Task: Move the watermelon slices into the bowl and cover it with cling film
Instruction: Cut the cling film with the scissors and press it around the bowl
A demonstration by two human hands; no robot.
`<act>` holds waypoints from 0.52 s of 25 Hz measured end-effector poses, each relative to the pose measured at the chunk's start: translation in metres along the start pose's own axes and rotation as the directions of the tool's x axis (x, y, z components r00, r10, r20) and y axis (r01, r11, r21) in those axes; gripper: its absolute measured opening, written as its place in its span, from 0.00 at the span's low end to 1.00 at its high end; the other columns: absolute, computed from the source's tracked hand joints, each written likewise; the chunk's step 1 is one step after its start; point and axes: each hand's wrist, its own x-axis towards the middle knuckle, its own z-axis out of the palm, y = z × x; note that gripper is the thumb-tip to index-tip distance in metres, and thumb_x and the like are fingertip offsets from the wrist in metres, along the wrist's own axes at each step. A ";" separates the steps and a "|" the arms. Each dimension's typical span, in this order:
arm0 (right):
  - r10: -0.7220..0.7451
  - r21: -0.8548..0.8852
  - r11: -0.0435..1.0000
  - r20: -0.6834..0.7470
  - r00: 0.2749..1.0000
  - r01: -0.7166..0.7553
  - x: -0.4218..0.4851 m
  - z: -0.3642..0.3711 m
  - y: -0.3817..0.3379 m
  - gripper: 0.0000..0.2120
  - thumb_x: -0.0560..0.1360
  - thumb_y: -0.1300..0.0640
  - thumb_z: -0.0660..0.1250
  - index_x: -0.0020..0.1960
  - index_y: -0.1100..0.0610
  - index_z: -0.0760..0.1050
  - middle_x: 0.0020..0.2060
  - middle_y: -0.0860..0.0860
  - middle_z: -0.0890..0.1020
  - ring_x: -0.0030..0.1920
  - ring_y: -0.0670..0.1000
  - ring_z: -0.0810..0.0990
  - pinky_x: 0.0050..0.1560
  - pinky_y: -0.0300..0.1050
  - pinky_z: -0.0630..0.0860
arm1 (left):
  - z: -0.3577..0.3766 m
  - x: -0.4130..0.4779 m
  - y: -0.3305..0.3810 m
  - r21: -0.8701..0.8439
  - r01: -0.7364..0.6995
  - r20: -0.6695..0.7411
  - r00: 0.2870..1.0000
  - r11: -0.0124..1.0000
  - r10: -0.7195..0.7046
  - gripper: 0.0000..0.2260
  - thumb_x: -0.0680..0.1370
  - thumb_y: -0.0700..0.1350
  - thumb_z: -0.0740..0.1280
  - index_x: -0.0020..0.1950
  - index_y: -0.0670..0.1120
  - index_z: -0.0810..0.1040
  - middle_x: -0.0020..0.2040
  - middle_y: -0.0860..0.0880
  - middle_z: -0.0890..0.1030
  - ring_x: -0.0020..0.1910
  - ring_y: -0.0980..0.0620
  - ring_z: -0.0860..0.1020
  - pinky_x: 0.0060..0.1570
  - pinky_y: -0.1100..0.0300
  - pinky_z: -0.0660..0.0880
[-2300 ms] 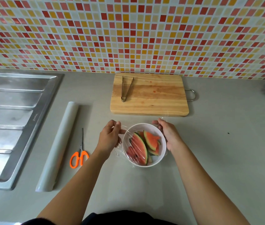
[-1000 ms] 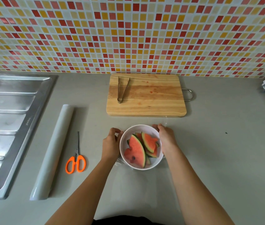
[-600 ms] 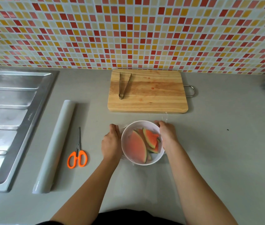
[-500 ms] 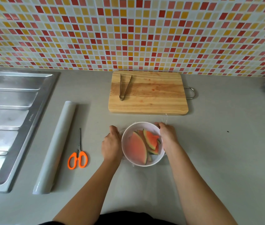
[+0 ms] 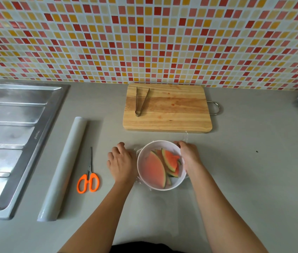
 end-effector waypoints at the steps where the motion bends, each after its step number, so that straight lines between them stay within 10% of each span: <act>1: 0.001 -0.006 1.000 0.002 1.000 -0.001 0.000 0.000 0.000 0.11 0.73 0.58 0.60 0.46 0.54 0.81 0.40 0.54 0.82 0.35 0.51 0.77 0.29 0.39 0.67 | 0.000 0.001 -0.003 0.032 0.034 0.003 0.999 0.999 -0.034 0.15 0.79 0.43 0.56 0.65 0.43 0.68 0.59 0.40 0.74 0.58 0.39 0.69 0.54 0.48 0.66; 6: -0.006 0.025 1.000 0.019 1.000 0.006 0.001 -0.002 0.000 0.11 0.73 0.58 0.60 0.44 0.54 0.82 0.38 0.54 0.82 0.36 0.53 0.79 0.31 0.40 0.71 | -0.016 0.004 -0.033 -0.310 0.044 -0.153 0.984 0.950 -0.095 0.13 0.80 0.40 0.55 0.61 0.41 0.73 0.58 0.40 0.76 0.58 0.40 0.72 0.57 0.53 0.68; 9: 0.005 0.034 0.999 0.020 1.000 -0.006 0.002 -0.001 0.002 0.12 0.73 0.58 0.60 0.45 0.55 0.82 0.38 0.54 0.83 0.37 0.54 0.80 0.31 0.40 0.72 | -0.030 -0.010 -0.023 -0.816 -0.098 -0.040 0.993 0.569 0.115 0.16 0.80 0.51 0.54 0.60 0.47 0.77 0.58 0.50 0.80 0.60 0.50 0.76 0.57 0.65 0.71; 13: 0.004 0.053 0.999 0.033 0.999 -0.005 0.003 0.001 0.004 0.12 0.73 0.59 0.60 0.45 0.56 0.82 0.36 0.54 0.82 0.35 0.54 0.80 0.30 0.40 0.72 | -0.021 -0.031 0.005 -0.924 0.033 0.155 0.944 0.382 0.293 0.18 0.78 0.54 0.57 0.66 0.53 0.73 0.66 0.54 0.76 0.66 0.56 0.72 0.63 0.64 0.70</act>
